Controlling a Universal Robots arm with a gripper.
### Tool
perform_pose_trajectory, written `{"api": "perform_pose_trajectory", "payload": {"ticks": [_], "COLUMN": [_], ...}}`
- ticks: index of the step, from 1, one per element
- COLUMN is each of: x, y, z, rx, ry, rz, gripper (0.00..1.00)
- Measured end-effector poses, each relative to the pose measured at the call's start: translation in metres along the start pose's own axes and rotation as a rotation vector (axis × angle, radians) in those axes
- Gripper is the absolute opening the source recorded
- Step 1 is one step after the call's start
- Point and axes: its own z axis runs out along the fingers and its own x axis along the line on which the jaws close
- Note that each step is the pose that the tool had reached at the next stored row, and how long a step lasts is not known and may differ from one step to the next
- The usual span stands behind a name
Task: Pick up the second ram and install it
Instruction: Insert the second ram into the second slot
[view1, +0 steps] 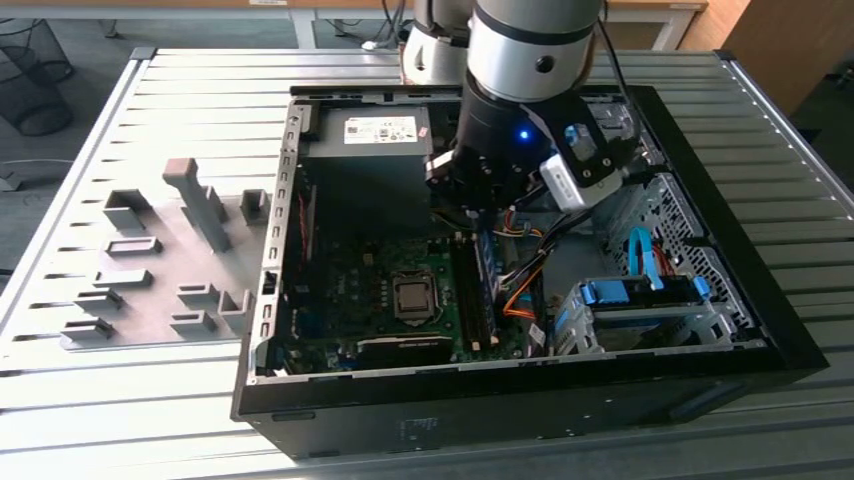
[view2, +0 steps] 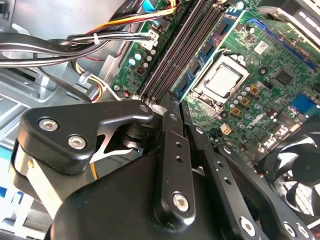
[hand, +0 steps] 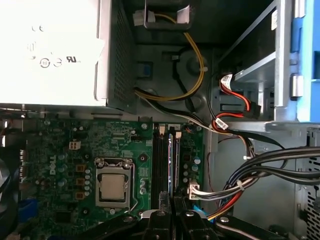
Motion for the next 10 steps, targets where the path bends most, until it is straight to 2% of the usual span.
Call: {"api": "perform_pose_trajectory", "payload": {"ticks": [7, 10], "x": [-0.0001, -0.0001], "y": [-0.0002, -0.0003], "z": [0.0136, 0.0171], "rx": [0.0, 0.0], "ry": [0.0001, 0.0001], "rz": [-0.002, -0.002], "gripper": [0.14, 0.14]}}
